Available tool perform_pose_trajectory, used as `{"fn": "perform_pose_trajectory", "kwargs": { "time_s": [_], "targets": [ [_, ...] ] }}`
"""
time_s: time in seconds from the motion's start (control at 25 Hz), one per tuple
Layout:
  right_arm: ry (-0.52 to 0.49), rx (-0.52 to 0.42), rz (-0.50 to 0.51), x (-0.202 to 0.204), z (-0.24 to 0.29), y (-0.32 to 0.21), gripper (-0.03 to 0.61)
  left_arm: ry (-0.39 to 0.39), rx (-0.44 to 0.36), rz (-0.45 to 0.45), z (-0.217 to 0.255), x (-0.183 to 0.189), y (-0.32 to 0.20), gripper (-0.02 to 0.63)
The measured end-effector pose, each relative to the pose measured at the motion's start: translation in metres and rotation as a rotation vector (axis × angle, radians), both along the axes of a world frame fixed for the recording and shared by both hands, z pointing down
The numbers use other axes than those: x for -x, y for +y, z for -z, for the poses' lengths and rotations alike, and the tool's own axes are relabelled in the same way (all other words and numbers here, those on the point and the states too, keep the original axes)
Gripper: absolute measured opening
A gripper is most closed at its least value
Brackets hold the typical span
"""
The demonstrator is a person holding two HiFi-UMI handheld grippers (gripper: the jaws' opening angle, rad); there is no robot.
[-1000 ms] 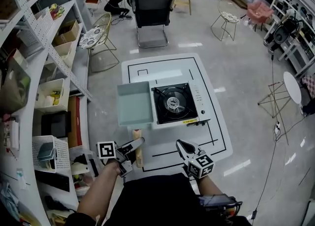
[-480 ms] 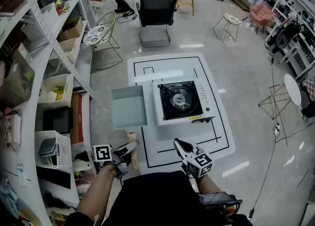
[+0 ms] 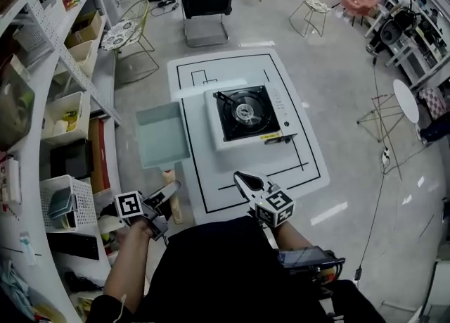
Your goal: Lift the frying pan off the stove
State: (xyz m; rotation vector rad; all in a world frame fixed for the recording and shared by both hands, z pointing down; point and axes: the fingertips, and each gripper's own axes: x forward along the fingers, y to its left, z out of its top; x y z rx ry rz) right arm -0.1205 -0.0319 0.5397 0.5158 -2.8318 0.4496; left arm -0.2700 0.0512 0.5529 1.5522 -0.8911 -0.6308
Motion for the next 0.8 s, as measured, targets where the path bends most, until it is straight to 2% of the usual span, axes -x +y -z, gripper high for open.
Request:
{"fn": "perform_pose_trajectory", "kwargs": {
  "time_s": [0.12, 0.8],
  "targets": [
    [-0.004, -0.002, 0.009, 0.012, 0.006, 0.004, 0.025, -0.02, -0.03, 0.005, 0.007, 0.008, 0.0, 0.129],
    [0.012, 0.002, -0.054, 0.006, 0.006, 0.03, 0.025, -0.02, -0.039, -0.049, 0.005, 0.004, 0.013, 0.13]
  ]
}}
